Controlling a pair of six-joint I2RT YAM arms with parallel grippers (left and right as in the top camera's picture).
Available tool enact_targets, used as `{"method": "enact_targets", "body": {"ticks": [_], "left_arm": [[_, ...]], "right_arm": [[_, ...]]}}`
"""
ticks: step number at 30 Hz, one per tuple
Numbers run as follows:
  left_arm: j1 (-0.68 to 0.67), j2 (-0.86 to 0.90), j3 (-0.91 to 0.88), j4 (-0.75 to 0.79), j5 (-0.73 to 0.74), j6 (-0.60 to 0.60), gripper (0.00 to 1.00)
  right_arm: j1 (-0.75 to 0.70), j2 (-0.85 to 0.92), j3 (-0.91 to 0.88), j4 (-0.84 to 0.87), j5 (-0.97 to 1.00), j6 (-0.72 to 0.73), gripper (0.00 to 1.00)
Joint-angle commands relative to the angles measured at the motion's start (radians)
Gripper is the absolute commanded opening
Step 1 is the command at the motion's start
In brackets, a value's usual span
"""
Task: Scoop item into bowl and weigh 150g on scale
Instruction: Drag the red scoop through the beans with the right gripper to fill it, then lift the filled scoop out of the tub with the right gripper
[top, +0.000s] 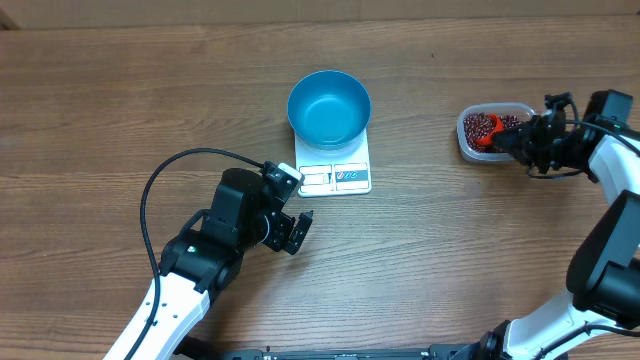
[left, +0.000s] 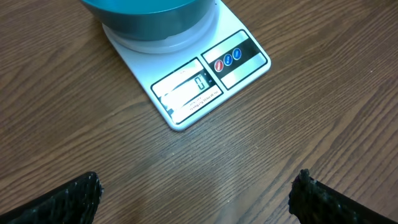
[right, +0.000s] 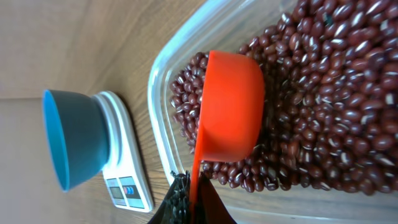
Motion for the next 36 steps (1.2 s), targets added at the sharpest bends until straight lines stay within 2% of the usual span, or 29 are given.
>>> {"method": "enact_targets", "body": {"ticks": [1, 9, 23, 31, 36], "left_arm": [[0.004, 0.005, -0.003, 0.002, -0.006, -0.009, 1.00], [0.003, 0.005, -0.003, 0.002, -0.006, -0.009, 0.99], [0.003, 0.005, -0.003, 0.002, -0.006, -0.010, 1.00], [0.004, 0.005, -0.003, 0.002, -0.006, -0.010, 0.99], [0.003, 0.005, -0.003, 0.002, -0.006, -0.009, 1.00]], "right_arm": [[-0.033, 0.003, -0.005, 0.008, -0.095, -0.002, 0.04], [-0.083, 0.003, -0.005, -0.006, -0.122, -0.009, 0.04], [-0.178, 0.003, -0.005, -0.118, -0.308, -0.183, 0.04], [-0.224, 0.003, -0.005, -0.186, -0.488, -0.314, 0.04], [-0.224, 0.003, -0.005, -0.189, -0.566, -0.320, 0.04]]}}
